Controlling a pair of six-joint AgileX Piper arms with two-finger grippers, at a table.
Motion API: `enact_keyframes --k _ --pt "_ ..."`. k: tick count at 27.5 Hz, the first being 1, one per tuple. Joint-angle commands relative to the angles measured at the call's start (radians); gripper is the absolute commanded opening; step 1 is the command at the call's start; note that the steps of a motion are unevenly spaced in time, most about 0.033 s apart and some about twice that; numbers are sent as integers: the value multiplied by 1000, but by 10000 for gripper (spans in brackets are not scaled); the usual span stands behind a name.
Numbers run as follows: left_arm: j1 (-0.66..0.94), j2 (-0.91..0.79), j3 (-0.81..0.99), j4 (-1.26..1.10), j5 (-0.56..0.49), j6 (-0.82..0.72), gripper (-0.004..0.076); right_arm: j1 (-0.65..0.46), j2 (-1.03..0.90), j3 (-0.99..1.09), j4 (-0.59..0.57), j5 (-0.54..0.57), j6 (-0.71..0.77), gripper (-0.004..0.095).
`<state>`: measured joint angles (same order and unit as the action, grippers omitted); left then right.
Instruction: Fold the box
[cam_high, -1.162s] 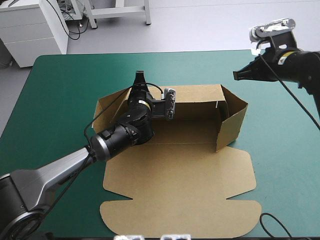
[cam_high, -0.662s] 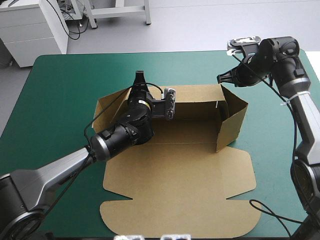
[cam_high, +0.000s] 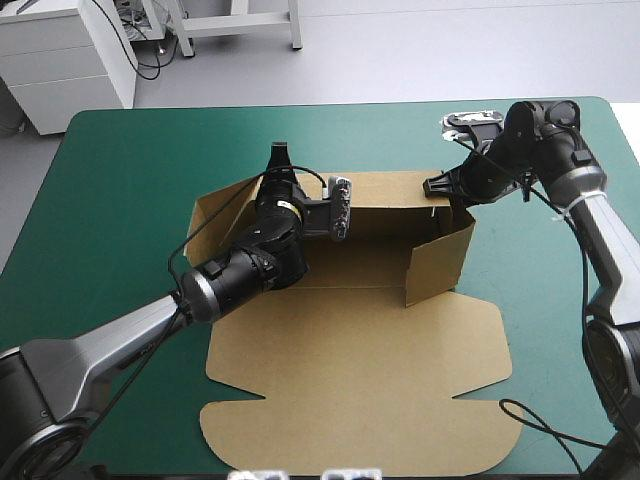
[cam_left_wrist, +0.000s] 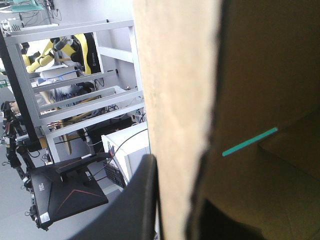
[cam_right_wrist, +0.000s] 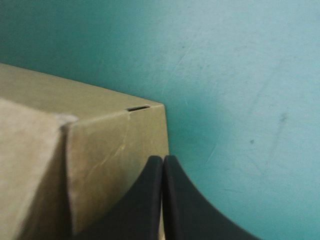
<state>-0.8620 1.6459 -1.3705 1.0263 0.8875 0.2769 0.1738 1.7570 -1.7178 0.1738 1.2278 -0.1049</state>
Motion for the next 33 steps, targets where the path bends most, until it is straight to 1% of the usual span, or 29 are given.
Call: enact_keyframes --k 1,3,5,8,12,14,15,17,19,21,24,26,27,28,31,33 --pt "-2 -37 -21 -15 72 -2 -8 -1 -102 34 64 -70 -48 -14" --pt "-2 -37 -21 -15 77 -2 -8 -1 -139 91 70 -122 -58 -14" --pt "-2 -37 -21 -15 79 -2 -8 -1 -190 169 79 -185 -98 -14" --pt "-2 -37 -21 -15 74 -2 -8 -1 -298 374 129 -348 -204 -14" --pt "-2 -37 -21 -15 76 -2 -8 -1 -400 577 217 -569 -350 -19" --pt "-2 -37 -21 -15 76 -2 -8 -1 -457 696 279 -693 -462 -19" --pt "-2 -37 -21 -15 76 -2 -8 -1 -496 764 337 -763 -559 -19" --pt "-2 -37 -21 -15 76 -2 -8 -1 -535 823 401 -810 -679 -11" --pt "-2 -37 -21 -15 76 -2 -8 -1 -568 862 450 -814 -777 26" --pt "-2 -37 -21 -15 76 -2 -8 -1 -590 888 487 -798 -862 140" --pt "-2 -37 -21 -15 76 -2 -8 -1 -599 905 523 -777 -952 426" --pt "-2 -37 -21 -15 78 -2 -8 -1 -599 910 536 -766 -984 578" --pt "-2 -37 -21 -15 78 -2 -8 -1 -599 912 545 -766 -999 626" --pt "-2 -37 -21 -15 78 -2 -8 -1 -599 913 550 -762 -1006 642" --pt "-2 -37 -21 -15 78 -2 -8 -1 -599 913 592 -745 -1065 638" --pt "-2 -37 -21 -15 78 -2 -8 -1 -599 913 651 -740 -1122 638"
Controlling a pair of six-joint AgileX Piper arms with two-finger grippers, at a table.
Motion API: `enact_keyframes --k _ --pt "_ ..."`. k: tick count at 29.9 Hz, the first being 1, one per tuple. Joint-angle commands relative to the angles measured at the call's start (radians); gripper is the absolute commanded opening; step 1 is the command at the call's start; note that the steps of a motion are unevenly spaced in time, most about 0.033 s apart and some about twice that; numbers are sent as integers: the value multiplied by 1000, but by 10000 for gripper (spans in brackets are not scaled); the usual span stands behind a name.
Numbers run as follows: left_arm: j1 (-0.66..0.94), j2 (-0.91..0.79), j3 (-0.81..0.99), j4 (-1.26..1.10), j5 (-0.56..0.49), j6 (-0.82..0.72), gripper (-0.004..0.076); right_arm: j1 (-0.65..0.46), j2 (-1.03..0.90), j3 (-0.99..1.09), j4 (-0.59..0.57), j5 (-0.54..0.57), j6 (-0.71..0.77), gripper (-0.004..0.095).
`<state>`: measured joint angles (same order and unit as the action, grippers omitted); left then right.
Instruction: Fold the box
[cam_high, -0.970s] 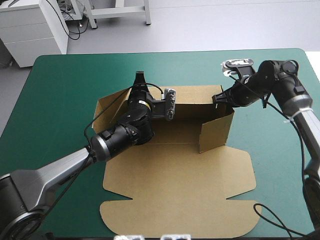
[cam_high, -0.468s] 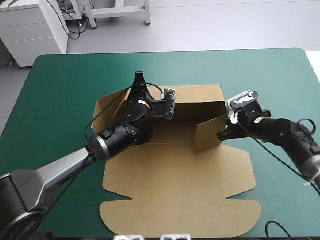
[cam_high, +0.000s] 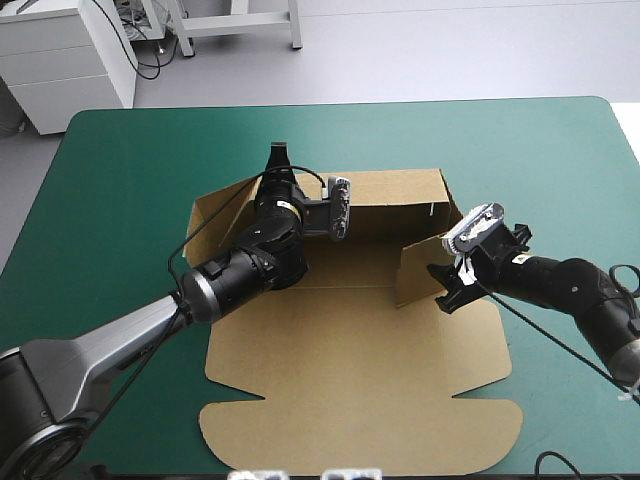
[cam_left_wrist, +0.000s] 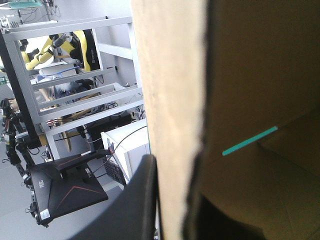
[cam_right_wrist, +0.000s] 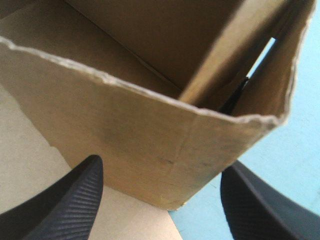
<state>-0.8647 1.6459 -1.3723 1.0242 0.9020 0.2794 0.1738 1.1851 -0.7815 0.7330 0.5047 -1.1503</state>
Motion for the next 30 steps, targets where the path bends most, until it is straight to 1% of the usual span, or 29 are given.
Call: enact_keyframes --k 1,5,7,9,12,15,19,25,28,30 --pt "1 -37 -19 -13 61 -5 -8 -1 -22 -23 130 -15 -114 639" --pt "1 -37 -19 -13 63 -5 -8 -1 7 -23 291 -13 -251 645" --pt "1 -37 -19 -17 67 -5 -8 -1 25 -23 335 -15 -263 644" --pt "1 -37 -19 -44 71 3 -8 -1 39 -23 348 -23 -266 644" --pt "1 -37 -19 -109 79 57 -8 -1 55 -23 350 -52 -266 644" --pt "-11 -37 -19 -106 78 59 -8 -1 55 -23 352 -65 -285 644" --pt "-54 -22 -19 -120 90 111 -8 -1 57 -23 401 -80 -303 644" --pt "-90 34 -19 -125 105 114 -8 -1 57 -23 410 -96 -308 644" --pt "-88 52 -19 -125 131 107 -8 -1 62 -23 415 -98 -323 644" --pt "-88 54 -19 -125 139 107 -8 -1 74 -23 438 -98 -334 634"
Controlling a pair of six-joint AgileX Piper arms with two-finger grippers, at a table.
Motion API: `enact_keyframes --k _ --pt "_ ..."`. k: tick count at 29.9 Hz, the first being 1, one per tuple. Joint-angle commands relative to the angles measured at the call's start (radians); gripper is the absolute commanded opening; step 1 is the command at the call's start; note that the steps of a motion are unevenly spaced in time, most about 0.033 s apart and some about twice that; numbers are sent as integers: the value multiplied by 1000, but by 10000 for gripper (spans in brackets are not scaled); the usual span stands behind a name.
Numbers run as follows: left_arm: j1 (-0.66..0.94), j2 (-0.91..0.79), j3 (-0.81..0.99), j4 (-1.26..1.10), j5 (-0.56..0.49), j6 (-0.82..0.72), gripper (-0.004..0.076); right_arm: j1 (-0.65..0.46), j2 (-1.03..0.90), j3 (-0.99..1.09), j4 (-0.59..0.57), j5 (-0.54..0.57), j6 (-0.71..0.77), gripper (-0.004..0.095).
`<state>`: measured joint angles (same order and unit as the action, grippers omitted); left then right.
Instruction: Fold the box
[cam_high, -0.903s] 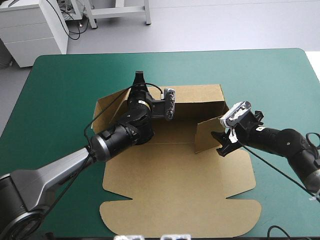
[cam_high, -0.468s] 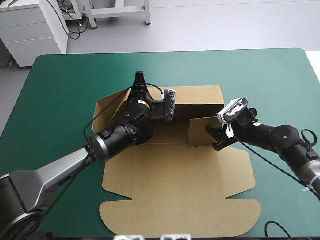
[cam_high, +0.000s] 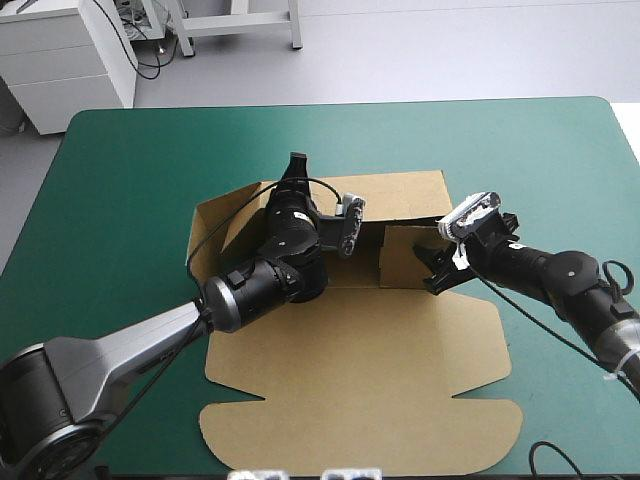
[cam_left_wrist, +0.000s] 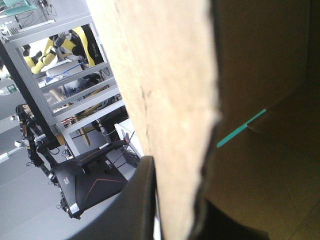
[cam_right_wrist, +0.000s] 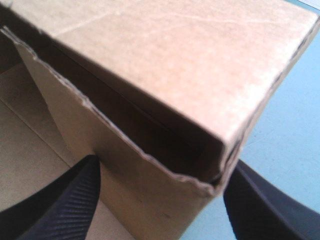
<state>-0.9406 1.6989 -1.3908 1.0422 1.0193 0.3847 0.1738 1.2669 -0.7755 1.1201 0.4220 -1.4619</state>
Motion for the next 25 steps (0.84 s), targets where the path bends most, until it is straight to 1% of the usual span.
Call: enact_keyframes --k 1,4,7,11,13,14,19,25 --pt "-12 1 0 -143 20 1 -8 -1 -3 -29 58 -13 -22 611" --pt "-12 -1 0 -145 20 1 -8 -1 19 -29 65 8 -22 505" --pt "-12 -1 0 -170 28 3 -8 -1 35 -29 65 47 -22 354" --pt "-12 -1 0 -173 28 5 -8 -1 37 -29 65 50 -22 103" --pt "-12 -1 0 -173 31 5 -8 -1 37 -29 65 50 -24 0" --pt "-12 -1 0 -173 33 5 -8 -1 37 -29 65 50 -24 -19" --pt "-12 -1 0 -173 35 1 -8 -1 37 -29 60 89 -27 -18" --pt "-12 -3 0 -149 51 -27 -6 -1 37 -29 61 70 -22 -18"
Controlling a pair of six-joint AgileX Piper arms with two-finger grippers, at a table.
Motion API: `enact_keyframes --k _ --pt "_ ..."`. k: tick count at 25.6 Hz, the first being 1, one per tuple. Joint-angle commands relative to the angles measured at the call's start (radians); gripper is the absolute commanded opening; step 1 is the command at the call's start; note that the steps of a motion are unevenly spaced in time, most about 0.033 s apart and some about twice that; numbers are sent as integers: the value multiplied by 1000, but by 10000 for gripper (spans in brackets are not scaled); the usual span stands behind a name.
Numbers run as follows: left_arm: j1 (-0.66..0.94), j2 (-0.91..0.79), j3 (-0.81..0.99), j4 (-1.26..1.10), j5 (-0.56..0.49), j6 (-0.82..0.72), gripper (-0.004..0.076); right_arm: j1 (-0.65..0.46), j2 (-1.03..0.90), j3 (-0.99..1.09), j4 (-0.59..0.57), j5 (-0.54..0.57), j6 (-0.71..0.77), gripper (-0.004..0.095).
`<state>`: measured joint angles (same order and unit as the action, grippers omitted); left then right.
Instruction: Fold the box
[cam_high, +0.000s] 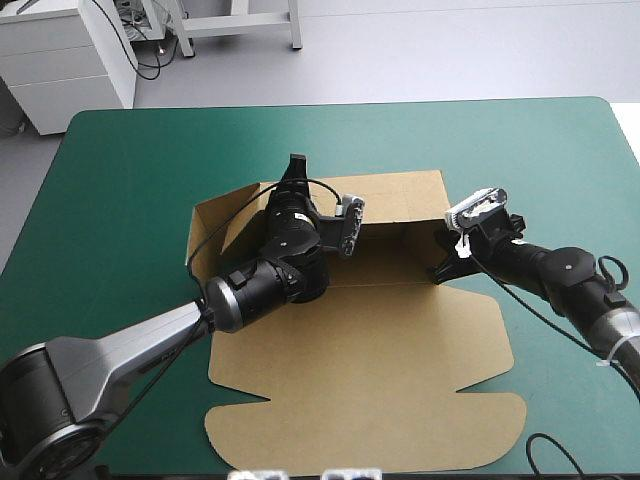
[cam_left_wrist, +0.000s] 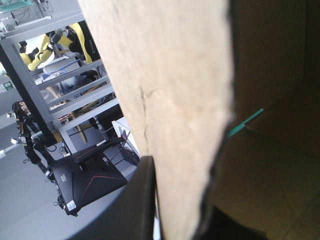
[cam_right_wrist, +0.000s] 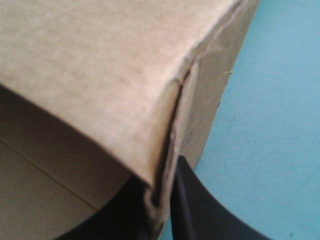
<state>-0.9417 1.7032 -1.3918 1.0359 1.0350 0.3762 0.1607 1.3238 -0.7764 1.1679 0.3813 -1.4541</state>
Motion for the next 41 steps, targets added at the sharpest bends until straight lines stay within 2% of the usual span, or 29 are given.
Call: enact_keyframes --k 1,4,7,9,13,15,16,28,32,34,35,36,37,38,41 --pt "-11 -7 -3 -140 46 -19 -4 12 -20 -28 13 110 -30 -18" --pt "-11 -9 -22 -144 81 -19 29 12 -20 -28 13 109 -30 -18" --pt "-15 -32 -32 -194 76 -13 142 12 -20 -28 13 109 -30 -18" --pt "-29 -59 -32 -217 81 -9 278 12 -20 -28 13 95 -30 -17" --pt "-72 -113 -32 -245 91 -29 629 12 -20 -28 13 74 -30 -18" --pt "-98 -137 -32 -247 93 -47 711 12 -20 -28 13 71 -30 -18" --pt "-112 -149 -32 -247 102 -45 721 12 -20 -28 13 71 -30 -18" --pt "-297 -227 -32 -225 226 -59 711 12 -20 -28 15 41 -7 -18" --pt "-425 -245 -32 -108 240 -82 690 12 -20 -28 13 32 -7 -18" --pt "-465 -245 -44 -80 242 -80 565 12 -20 -28 13 26 -7 -18" --pt "-480 -245 -60 -82 240 -75 407 12 -20 -28 13 26 -7 -18" --pt "-480 -245 -69 -88 240 -70 333 12 -20 -28 13 26 -7 -18" --pt "-480 -245 -102 -113 238 -51 136 12 -20 -28 13 26 -7 -18" --pt "-480 -245 -133 -127 238 -40 -6 12 -20 -28 13 26 -7 -18" --pt "-466 -245 -233 -138 235 -11 16 12 -20 -28 13 23 -3 -18"
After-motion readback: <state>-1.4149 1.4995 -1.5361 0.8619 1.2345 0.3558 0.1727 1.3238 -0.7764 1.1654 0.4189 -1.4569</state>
